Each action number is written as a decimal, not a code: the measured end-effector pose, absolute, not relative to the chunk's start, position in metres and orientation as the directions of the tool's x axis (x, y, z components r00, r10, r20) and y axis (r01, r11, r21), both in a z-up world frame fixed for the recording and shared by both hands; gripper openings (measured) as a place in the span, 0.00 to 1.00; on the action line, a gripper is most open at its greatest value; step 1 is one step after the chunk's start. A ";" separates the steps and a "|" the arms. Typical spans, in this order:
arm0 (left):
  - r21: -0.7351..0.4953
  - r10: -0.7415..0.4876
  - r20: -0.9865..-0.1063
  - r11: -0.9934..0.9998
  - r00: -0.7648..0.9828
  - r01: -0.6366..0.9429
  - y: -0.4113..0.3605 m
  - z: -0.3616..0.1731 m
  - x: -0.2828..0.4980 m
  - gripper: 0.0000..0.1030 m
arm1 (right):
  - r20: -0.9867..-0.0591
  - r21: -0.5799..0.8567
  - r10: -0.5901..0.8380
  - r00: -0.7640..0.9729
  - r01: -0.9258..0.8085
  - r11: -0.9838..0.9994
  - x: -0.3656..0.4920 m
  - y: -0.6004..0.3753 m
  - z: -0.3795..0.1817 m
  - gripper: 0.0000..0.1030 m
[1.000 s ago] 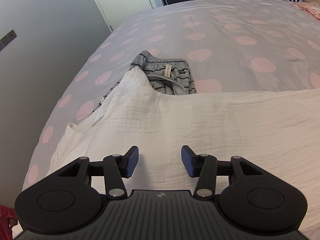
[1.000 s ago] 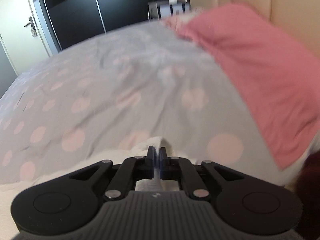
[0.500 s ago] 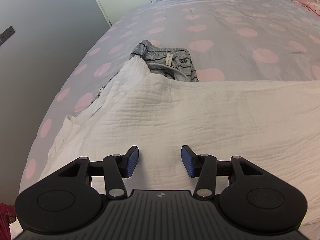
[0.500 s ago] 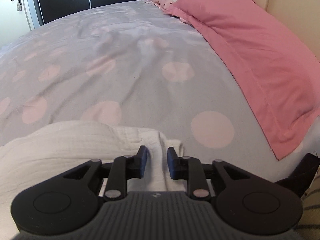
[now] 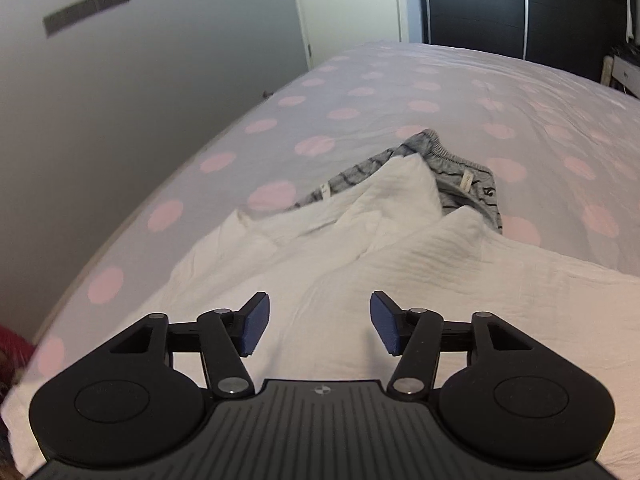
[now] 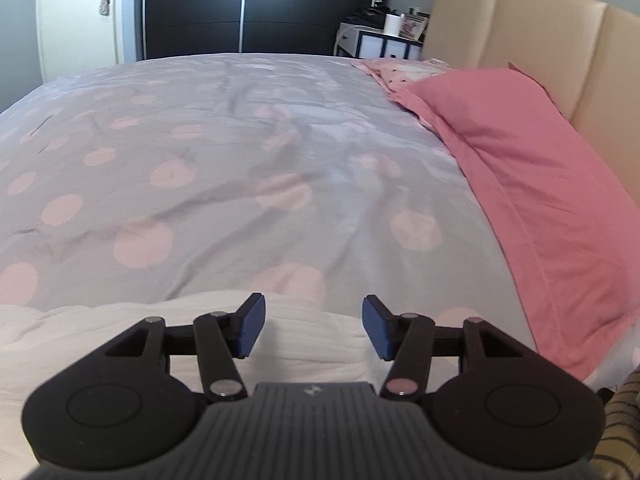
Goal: Fold clothes
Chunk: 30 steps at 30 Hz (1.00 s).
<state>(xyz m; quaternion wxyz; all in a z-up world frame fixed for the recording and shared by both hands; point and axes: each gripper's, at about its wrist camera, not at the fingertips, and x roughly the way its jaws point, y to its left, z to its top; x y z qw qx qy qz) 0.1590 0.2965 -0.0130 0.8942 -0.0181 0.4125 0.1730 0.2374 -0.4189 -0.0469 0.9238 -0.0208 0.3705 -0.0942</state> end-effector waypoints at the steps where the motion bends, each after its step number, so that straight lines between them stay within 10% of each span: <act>1: 0.090 0.272 -0.759 0.944 0.591 -0.319 0.299 -0.019 0.159 0.55 | -0.683 -0.109 -0.183 0.707 0.149 0.983 0.238 -0.416 -0.048 0.56; 5: 0.101 0.272 -0.771 0.945 0.576 -0.312 0.300 -0.041 0.156 0.54 | -0.693 -0.113 -0.164 0.702 0.119 0.986 0.239 -0.406 -0.051 0.56; 10: 0.063 0.210 -0.755 0.966 0.622 -0.250 0.286 -0.036 0.155 0.13 | -0.701 -0.119 -0.145 0.698 0.086 0.989 0.239 -0.398 -0.056 0.56; 22: 0.024 -0.073 -0.668 0.993 0.741 0.119 0.180 0.006 0.164 0.09 | -0.705 -0.108 -0.127 0.698 0.071 0.992 0.239 -0.395 -0.057 0.56; 30: 0.044 -0.263 -0.767 0.888 0.585 0.458 0.063 -0.039 0.162 0.14 | -0.711 -0.098 -0.090 0.697 0.029 0.995 0.238 -0.383 -0.058 0.56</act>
